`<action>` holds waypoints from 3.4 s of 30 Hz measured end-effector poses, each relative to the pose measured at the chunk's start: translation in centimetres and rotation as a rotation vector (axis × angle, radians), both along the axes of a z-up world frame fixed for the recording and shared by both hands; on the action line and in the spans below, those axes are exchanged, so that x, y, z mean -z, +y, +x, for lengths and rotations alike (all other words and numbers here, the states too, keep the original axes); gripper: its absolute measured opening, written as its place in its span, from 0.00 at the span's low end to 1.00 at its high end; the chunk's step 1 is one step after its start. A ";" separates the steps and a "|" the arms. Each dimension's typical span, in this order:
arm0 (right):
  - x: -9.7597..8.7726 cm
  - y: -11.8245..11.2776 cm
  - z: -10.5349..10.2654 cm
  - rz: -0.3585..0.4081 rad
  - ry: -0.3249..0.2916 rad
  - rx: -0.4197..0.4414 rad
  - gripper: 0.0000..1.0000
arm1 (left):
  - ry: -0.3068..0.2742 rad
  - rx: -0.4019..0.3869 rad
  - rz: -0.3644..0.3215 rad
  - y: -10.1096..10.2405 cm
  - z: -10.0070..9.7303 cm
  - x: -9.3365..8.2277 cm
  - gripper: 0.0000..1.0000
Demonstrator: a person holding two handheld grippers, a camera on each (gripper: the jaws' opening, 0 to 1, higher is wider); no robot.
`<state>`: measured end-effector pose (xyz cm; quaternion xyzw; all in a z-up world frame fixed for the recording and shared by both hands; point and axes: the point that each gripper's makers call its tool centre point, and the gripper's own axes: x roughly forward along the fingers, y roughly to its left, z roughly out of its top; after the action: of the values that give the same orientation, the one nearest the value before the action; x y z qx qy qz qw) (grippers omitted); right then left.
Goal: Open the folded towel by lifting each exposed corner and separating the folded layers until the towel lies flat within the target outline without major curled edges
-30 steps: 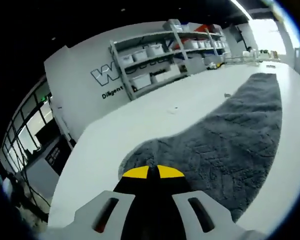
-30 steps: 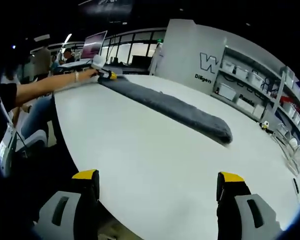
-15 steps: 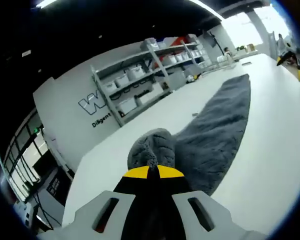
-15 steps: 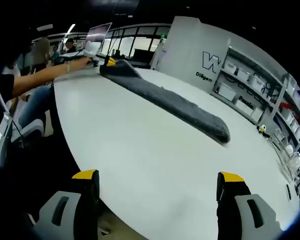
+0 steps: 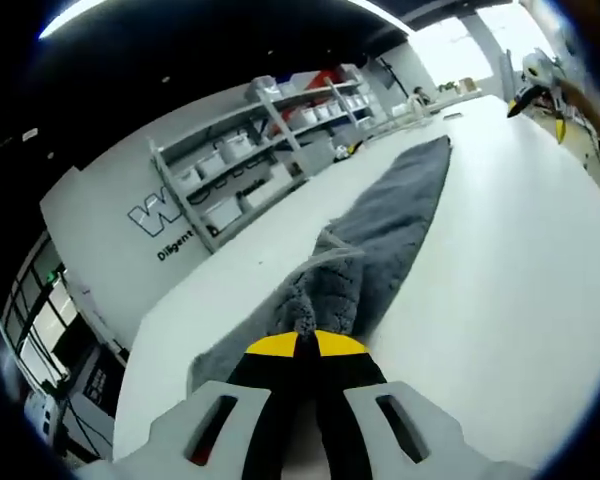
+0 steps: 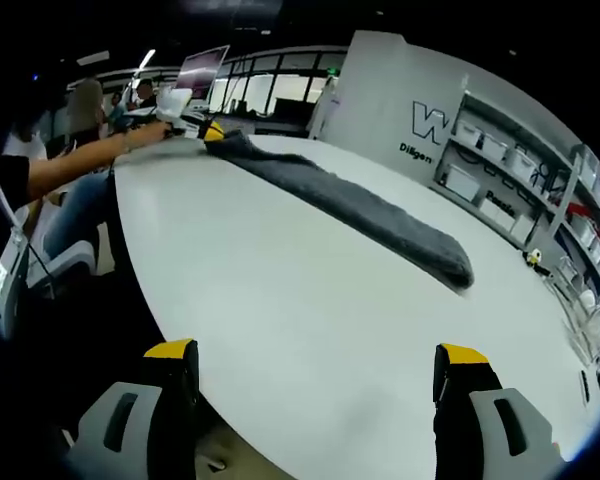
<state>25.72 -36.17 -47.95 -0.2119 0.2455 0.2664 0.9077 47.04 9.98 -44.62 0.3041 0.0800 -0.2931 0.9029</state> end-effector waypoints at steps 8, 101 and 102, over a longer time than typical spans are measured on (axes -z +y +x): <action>0.5 0.6 -0.2 0.004 0.013 -0.015 0.99 | 0.048 0.004 -0.009 0.2 0.0 2.2 0.04; -1.9 3.5 -1.8 0.084 -0.003 -0.096 0.99 | 0.091 0.300 -0.243 0.7 -5.4 -3.1 0.02; -2.0 3.5 -1.8 0.084 -0.003 -0.096 0.99 | 0.086 0.291 -0.237 1.0 -5.5 -3.1 0.02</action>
<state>23.92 -32.64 -45.98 -0.1858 0.2224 0.3192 0.9023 41.51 11.02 -41.53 0.1913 0.0386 -0.4407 0.8762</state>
